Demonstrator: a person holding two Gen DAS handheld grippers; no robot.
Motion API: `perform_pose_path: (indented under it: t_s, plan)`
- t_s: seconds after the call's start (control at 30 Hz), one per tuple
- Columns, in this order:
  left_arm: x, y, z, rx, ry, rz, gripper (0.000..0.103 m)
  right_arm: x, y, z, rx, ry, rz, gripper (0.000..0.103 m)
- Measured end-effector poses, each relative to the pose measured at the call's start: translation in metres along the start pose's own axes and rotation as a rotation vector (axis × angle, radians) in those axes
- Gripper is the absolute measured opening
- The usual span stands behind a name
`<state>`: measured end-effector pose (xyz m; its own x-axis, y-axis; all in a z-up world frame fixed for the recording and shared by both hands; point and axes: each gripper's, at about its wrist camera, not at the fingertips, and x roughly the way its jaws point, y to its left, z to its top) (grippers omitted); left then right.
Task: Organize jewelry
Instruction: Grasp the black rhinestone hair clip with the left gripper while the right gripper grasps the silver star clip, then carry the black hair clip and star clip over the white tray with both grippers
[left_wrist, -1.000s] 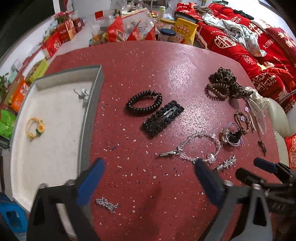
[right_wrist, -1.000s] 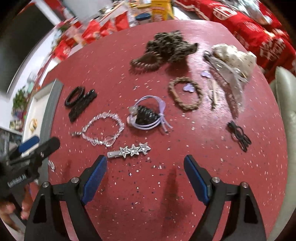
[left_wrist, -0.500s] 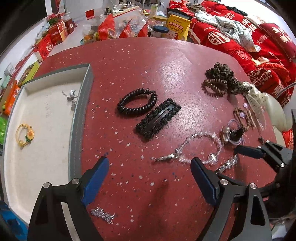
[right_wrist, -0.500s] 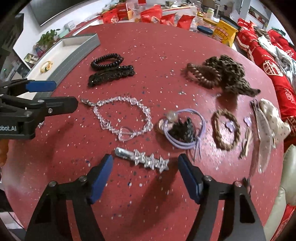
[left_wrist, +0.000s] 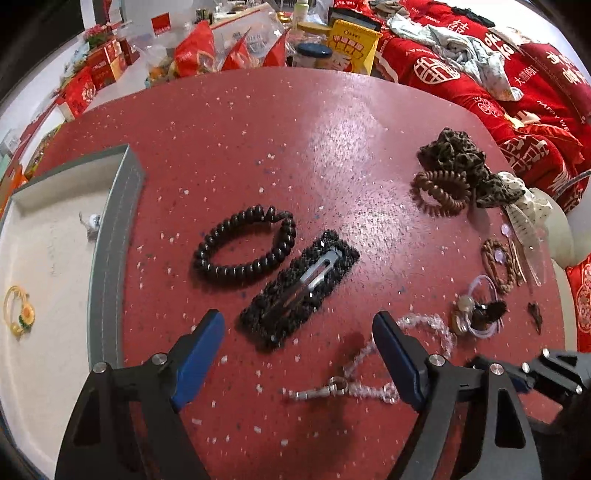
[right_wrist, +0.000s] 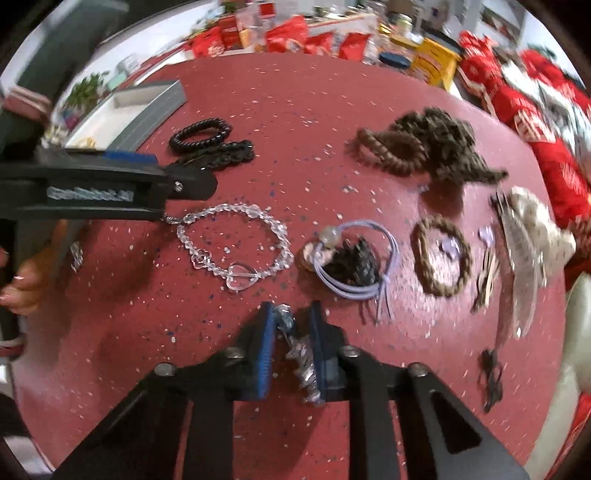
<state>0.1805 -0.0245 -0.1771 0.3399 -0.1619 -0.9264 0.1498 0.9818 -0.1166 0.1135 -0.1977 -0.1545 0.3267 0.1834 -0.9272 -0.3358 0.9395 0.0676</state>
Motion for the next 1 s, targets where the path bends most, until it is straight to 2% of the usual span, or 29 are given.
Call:
perform_pose_path:
  t_s: [0.1, 0.13, 0.17, 0.23, 0.3, 0.37, 0.67, 1.0]
  plan:
    - [0.003, -0.004, 0.006, 0.015, -0.001, -0.012, 0.084, -0.001, -0.005, -0.003, 0.043, -0.003, 0.022, 0.011]
    - [0.005, -0.007, 0.008, 0.022, -0.004, -0.012, 0.08, -0.002, -0.005, -0.004, 0.047, -0.004, 0.023, 0.011]
    - [0.005, -0.01, 0.008, 0.031, -0.009, -0.004, 0.072, -0.002, -0.006, -0.005, 0.054, -0.004, 0.027, 0.011]
    - [0.005, -0.014, 0.01, 0.046, -0.012, 0.001, 0.063, -0.003, -0.007, -0.006, 0.069, -0.004, 0.036, 0.011]
    - [0.003, -0.017, 0.012, 0.055, -0.018, 0.001, 0.042, -0.004, -0.009, -0.008, 0.091, 0.0, 0.048, 0.011]
    - [0.002, -0.02, 0.012, 0.065, -0.021, -0.005, 0.038, -0.004, -0.01, -0.01, 0.114, 0.003, 0.055, 0.011]
    - [-0.023, -0.027, -0.001, 0.099, -0.068, -0.023, 0.037, -0.017, -0.028, -0.025, 0.264, 0.016, 0.099, 0.011]
    - [-0.071, -0.026, -0.034, 0.071, -0.072, -0.064, 0.037, -0.043, -0.032, -0.048, 0.39, 0.03, 0.148, 0.011]
